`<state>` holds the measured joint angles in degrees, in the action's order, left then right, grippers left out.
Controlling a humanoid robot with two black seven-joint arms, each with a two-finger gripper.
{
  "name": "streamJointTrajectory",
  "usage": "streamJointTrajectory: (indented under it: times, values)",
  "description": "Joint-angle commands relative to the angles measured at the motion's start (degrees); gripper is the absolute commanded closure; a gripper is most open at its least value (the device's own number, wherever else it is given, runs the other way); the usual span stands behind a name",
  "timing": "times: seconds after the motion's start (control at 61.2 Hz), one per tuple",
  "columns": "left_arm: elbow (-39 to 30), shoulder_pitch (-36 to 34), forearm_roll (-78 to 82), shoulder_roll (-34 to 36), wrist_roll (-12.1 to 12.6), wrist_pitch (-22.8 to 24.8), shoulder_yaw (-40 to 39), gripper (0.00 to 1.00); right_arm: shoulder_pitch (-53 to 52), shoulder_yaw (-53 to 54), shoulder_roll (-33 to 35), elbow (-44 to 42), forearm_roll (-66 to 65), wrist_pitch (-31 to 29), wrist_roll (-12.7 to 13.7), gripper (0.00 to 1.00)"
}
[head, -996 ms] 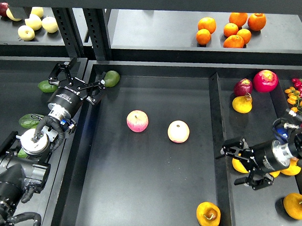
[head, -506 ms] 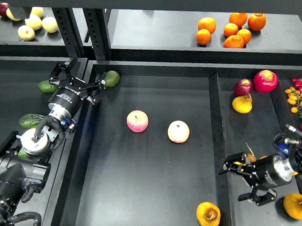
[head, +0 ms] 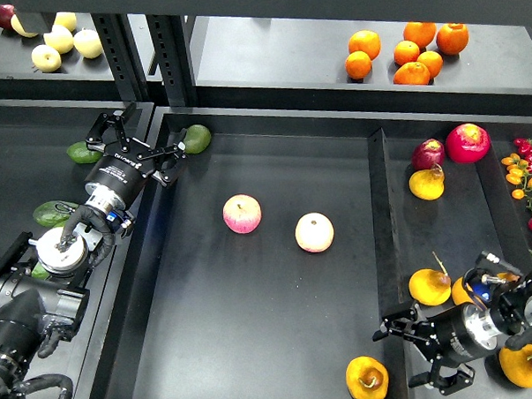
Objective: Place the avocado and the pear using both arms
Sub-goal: 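Lower the right gripper around the yellow pear and close it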
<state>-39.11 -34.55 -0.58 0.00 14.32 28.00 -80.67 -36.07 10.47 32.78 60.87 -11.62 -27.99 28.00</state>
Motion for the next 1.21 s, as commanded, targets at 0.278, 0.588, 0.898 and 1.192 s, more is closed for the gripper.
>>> streamJointTrajectory:
  times: [0.278, 0.588, 0.898, 1.192]
  values:
    - [0.0, 0.0, 0.1, 0.0, 0.0, 0.0, 0.1, 0.01, 1.4, 0.1, -2.9, -2.7, -0.2, 0.0, 0.0, 0.0]
    - [-0.1, 0.0, 0.1, 0.0, 0.0, 0.0, 0.2, 0.01, 1.7, 0.5, -4.8, -4.7, -1.2, 0.0, 0.0, 0.0]
    - [-0.1, 0.0, 0.1, 0.0, 0.0, 0.0, 0.4, 0.01, 1.7, 0.5, -6.2, -6.0, -1.7, 0.0, 0.0, 0.02]
    - [0.0, 0.0, 0.1, 0.0, 0.0, 0.0, 0.5, 0.01, 2.1, 0.6, -7.6, -7.3, -1.8, 0.0, 0.0, 0.06]
